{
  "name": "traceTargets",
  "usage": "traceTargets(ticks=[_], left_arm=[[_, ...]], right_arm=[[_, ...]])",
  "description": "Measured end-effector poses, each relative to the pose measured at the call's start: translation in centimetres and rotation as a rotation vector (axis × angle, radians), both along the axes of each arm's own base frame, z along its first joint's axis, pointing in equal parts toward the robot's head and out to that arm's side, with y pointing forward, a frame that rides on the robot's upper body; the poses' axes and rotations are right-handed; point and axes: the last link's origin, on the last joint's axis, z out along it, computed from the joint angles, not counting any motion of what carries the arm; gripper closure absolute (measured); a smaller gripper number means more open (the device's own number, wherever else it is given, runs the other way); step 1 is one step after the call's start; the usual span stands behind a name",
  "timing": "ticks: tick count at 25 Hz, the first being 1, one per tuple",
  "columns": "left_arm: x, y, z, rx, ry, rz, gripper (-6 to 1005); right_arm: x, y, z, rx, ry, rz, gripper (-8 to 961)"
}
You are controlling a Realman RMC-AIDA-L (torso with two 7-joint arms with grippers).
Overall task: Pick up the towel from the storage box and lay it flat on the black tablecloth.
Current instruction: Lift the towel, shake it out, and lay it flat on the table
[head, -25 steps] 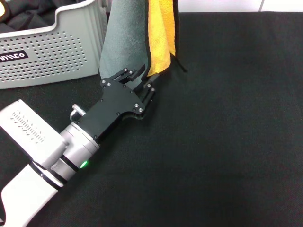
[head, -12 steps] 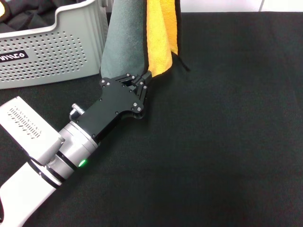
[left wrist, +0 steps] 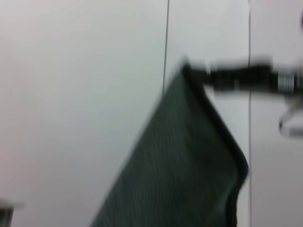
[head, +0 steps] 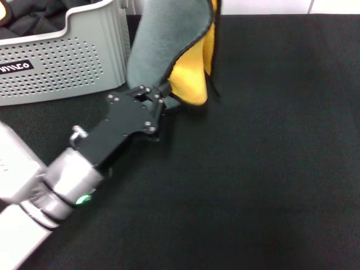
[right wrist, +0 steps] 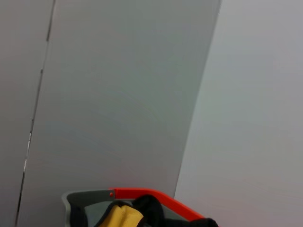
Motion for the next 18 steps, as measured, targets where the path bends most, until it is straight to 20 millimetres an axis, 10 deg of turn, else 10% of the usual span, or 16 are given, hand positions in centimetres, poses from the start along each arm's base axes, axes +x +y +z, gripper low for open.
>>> traceTargets(ticks=[18], left_arm=[[0.4,-1.0,13.5,-0.361,-0.062,-0.45,983]], right_arm=[[10.2,-8.6,6.4,-0.289,0.082,-0.086,943]])
